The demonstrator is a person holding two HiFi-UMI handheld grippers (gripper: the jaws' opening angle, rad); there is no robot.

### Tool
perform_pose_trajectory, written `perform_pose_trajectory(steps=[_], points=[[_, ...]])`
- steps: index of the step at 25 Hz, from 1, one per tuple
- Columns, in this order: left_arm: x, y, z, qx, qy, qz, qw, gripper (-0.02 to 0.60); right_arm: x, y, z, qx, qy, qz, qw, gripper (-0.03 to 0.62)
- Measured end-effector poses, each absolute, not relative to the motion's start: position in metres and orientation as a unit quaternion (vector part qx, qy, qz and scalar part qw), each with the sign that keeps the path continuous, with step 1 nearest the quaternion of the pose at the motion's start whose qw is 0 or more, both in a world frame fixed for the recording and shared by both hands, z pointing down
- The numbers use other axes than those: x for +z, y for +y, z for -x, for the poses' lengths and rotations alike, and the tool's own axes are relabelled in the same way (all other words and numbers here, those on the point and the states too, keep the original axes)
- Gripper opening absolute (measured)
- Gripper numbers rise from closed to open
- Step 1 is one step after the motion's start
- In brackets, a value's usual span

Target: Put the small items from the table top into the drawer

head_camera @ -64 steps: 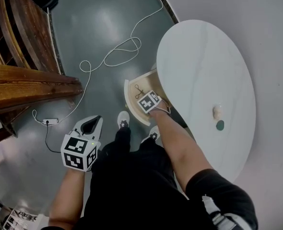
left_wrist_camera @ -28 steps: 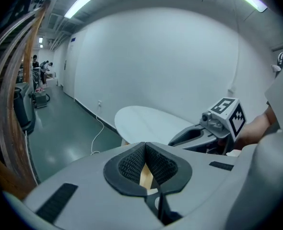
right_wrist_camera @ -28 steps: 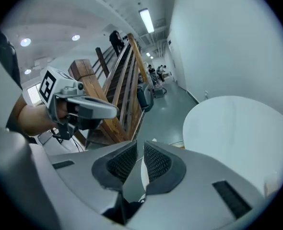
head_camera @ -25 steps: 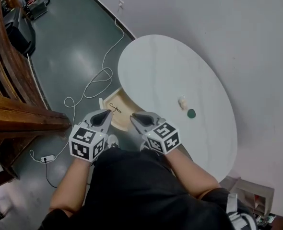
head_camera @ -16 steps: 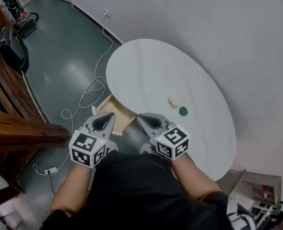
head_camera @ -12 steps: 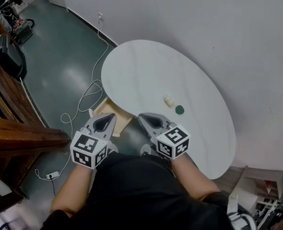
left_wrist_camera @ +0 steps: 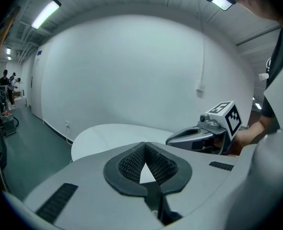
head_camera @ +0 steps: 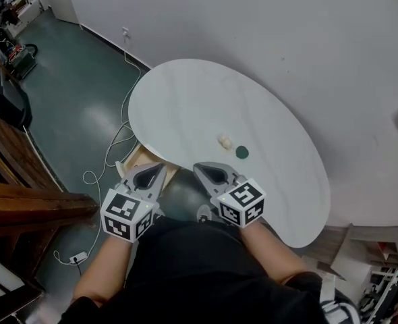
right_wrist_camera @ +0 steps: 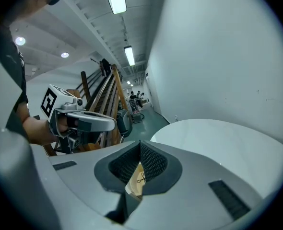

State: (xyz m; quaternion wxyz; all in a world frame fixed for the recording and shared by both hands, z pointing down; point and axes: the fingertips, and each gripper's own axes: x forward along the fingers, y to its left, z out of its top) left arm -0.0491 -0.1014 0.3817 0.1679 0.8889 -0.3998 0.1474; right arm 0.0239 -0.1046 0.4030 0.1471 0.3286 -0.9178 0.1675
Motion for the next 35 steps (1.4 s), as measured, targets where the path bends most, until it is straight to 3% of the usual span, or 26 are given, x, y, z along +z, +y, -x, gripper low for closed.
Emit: perform_pose_trajectory(steps=[19, 27, 35], points=[[0.409, -0.113, -0.066, 0.182, -0.321, -0.915, 0.161, 0.015, 0.436, -0.115, -0.161, 0.202, -0.865, -0.431, 0.158, 0.009], [0.418, -0.119, -0.081, 0.193, -0.335, -0.907, 0.167, 0.015, 0.447, -0.130, -0.186, 0.205, -0.861, -0.437, 0.162, 0.009], [0.429, -0.121, -0.062, 0.211, -0.375, -0.884, 0.184, 0.015, 0.508, -0.168, -0.191, 0.159, -0.849, -0.435, 0.254, 0.012]])
